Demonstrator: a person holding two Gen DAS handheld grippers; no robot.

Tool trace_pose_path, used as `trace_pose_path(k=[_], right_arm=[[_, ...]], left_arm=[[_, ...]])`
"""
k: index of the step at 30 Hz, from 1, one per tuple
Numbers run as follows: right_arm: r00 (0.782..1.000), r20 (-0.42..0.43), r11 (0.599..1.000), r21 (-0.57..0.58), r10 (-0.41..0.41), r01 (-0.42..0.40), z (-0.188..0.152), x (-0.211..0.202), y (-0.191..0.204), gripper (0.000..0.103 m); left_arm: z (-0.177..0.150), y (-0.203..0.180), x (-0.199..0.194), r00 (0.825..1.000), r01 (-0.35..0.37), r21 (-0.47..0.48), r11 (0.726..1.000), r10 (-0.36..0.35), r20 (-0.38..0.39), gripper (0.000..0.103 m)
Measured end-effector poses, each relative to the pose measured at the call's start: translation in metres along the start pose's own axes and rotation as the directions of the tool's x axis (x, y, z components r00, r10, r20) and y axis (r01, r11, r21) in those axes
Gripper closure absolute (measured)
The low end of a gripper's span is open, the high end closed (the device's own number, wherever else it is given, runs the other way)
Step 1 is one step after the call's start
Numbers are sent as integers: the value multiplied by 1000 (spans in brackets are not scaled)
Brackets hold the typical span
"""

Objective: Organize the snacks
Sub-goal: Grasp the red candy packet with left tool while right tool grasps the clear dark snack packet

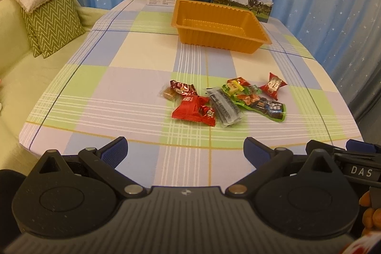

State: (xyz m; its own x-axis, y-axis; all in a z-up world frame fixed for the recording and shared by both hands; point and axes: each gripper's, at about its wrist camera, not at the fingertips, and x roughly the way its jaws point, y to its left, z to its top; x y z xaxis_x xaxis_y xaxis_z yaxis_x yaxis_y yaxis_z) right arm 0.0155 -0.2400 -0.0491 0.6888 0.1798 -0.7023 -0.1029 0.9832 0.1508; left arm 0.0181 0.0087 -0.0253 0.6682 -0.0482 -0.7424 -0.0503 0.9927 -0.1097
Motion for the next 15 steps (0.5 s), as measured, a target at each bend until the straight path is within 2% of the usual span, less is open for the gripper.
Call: trace_pose_path(k=[3,12,14,15], right_arm=[[1000,3,1000,0,4,-4,-1,8,0,0],[999,10,999,-10,33,-33,5,38,7,1],[999,2,999,-17,41,-41,8,47,10,17],[999,-5,999,-18,44,-44,10,52,12,19]], left_arm=[[1,7,11,1000,5,-9,1000,-5,-9,2],[16,20,51,998,62,-5,998,-62,-33,18],[21,20,60,997,70,14,997,-70,-32,21],[23,21,63,997,74,26,997,-74,-29,21]])
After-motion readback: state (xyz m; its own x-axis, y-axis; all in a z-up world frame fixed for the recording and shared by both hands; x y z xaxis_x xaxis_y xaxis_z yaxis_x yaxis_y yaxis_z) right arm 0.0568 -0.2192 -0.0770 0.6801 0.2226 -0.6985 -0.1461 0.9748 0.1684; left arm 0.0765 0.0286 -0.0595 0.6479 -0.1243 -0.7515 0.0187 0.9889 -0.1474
